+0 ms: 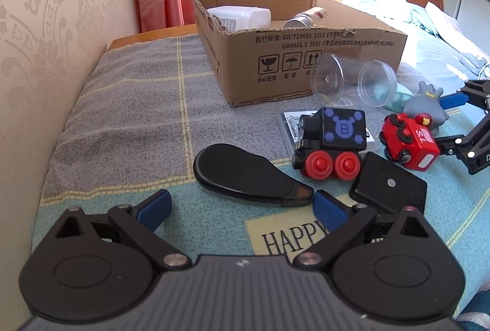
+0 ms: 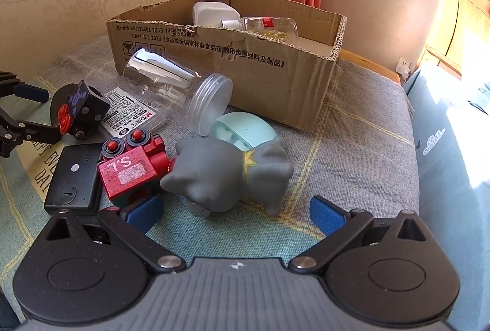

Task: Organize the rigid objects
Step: 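Move the left tool to the black oval object while the right tool approaches the grey toy, then close the right tool on the grey toy while the left tool closes on the black oval object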

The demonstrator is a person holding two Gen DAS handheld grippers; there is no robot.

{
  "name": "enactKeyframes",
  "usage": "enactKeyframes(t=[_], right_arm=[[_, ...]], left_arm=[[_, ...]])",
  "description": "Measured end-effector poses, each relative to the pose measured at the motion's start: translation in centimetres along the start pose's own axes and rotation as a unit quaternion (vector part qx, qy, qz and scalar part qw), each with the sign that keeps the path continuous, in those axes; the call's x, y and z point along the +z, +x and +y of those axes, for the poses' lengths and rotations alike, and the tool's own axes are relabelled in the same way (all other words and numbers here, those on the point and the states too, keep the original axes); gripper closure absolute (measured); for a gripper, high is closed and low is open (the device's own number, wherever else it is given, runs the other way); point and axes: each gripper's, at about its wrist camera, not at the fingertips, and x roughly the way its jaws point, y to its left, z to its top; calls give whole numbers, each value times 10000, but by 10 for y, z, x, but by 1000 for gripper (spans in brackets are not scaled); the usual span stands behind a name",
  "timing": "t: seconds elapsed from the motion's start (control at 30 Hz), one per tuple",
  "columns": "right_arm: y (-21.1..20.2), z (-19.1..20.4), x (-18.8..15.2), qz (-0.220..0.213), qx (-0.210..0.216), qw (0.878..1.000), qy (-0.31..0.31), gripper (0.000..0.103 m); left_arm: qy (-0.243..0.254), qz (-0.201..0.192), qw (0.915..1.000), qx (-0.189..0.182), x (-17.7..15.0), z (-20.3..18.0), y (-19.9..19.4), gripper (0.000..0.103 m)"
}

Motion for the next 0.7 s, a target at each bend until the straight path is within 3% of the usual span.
enactKeyframes(t=[0.2, 0.33, 0.7], right_arm=[[0, -1, 9, 14, -14, 9989, -474, 13], [-1, -5, 14, 65, 268, 9988, -392, 33], [-29, -3, -13, 195, 115, 9997, 58, 34]], left_arm=[[-1, -16, 10000, 5, 0, 0, 0, 4], [-16, -15, 10000, 28, -1, -1, 0, 4], [128, -34, 9999, -93, 0, 1, 1, 4]])
